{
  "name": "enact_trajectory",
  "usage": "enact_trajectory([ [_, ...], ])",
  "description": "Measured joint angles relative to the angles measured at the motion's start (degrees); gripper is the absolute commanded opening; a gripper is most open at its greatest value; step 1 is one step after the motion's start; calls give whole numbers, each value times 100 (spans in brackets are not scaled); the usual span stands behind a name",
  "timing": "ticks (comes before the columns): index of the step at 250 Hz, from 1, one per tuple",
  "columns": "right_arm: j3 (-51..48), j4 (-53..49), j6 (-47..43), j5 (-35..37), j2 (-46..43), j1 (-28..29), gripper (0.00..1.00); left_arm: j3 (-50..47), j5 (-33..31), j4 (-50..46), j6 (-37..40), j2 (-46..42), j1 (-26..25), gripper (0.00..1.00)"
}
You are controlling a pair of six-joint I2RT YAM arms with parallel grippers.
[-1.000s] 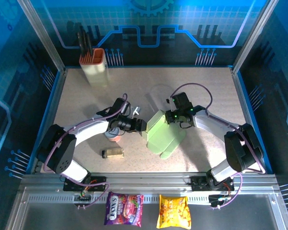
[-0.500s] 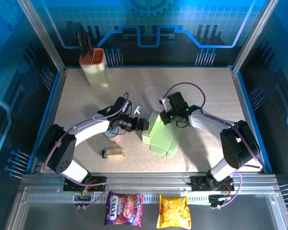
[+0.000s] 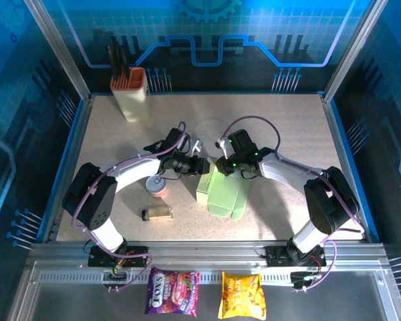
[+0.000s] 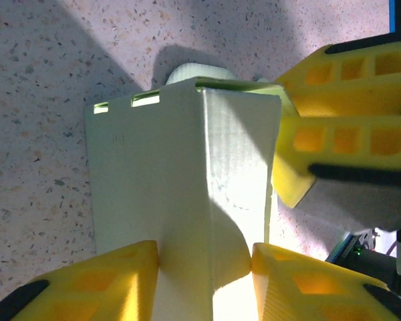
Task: Fold the paper box
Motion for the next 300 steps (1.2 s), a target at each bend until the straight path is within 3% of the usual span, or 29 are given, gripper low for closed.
enact_trajectory([
  [72, -205, 85, 251, 133, -52, 24, 31, 4, -26, 0, -2, 2, 0, 39],
  [142, -302, 96, 448, 319, -70, 76, 12, 4, -59, 22, -26, 2, 0, 35],
  [233, -302, 39, 894, 800, -149, 459, 10, 2, -57, 90, -179, 28, 7, 33],
  [300, -393, 144, 1266, 1054, -149, 525, 9, -13, -44, 173, -245, 28, 7, 37],
])
